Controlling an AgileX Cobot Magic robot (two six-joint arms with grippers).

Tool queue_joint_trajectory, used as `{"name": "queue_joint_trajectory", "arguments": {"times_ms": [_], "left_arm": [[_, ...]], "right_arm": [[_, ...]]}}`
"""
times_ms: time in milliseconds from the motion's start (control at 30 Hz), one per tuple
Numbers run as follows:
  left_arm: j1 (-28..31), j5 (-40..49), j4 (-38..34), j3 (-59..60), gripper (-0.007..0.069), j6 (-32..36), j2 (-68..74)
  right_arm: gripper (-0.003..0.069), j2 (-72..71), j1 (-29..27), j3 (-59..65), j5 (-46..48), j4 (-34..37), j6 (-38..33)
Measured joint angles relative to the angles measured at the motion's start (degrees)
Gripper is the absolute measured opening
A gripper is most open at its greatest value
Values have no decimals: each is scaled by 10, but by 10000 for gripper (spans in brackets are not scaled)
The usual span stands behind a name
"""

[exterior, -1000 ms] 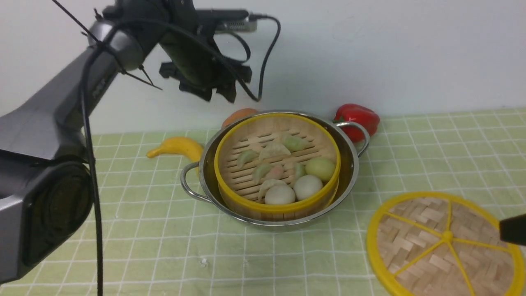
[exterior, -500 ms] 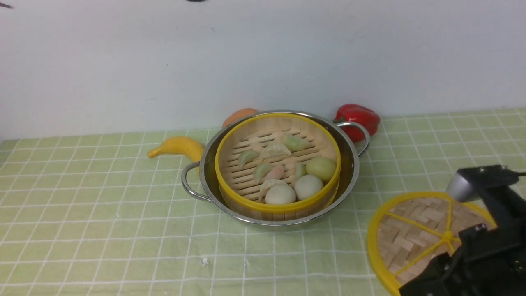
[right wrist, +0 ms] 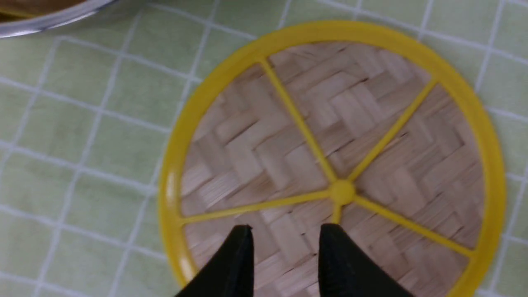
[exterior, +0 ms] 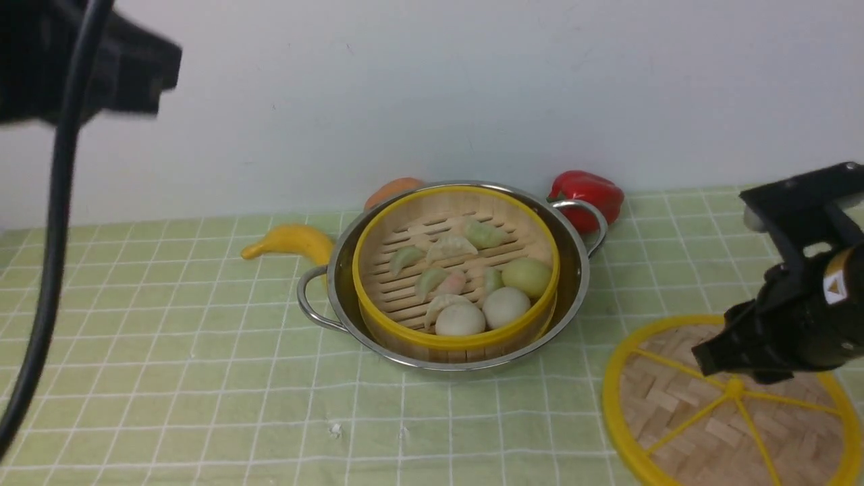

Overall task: Place the steamer in the pot on the green tablecloth, and put the lid on the steamer.
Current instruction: 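Move the gripper down to the bamboo steamer lid and grasp its center knob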

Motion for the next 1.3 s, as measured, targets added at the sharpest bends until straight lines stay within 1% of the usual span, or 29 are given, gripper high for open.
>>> {"name": "queue_joint_trajectory", "arguments": {"times_ms": [67, 200, 300, 333, 400, 467, 600, 867, 933, 1033, 1233, 1300], "left_arm": [[0, -54, -12, 96, -23, 1, -67], [0, -121, -25, 228, -23, 1, -167], [0, -141, -31, 288, -23, 2, -222], [0, -149, -34, 317, -22, 2, -253], [0, -151, -37, 328, -22, 2, -268], [0, -151, -49, 347, -22, 2, -294], [0, -149, -69, 360, -22, 2, -303], [0, -146, -78, 362, -22, 2, -303], [0, -146, -78, 362, -22, 2, -303], [0, -146, -78, 362, -19, 2, -303], [0, -145, -79, 362, -18, 2, -303], [0, -145, -79, 362, -18, 2, -303]], "right_arm": [[242, 29, -10, -5, 3, -10, 5], [242, 74, -48, -6, 6, -11, 4], [242, 92, -64, -6, -2, -6, -9], [242, 102, -72, -7, -9, 1, -28], [242, 108, -73, -7, -13, 9, -41], [242, 119, -73, -7, -19, 34, -66], [242, 135, -73, -7, -34, 62, -90], [242, 165, -73, -7, -50, 54, -95], [221, 171, -73, -7, -60, 54, -90], [146, 171, -73, -8, -67, 54, -86], [144, 171, -73, -9, -65, 51, -84], [144, 171, -73, -15, -44, 38, -77]]}}
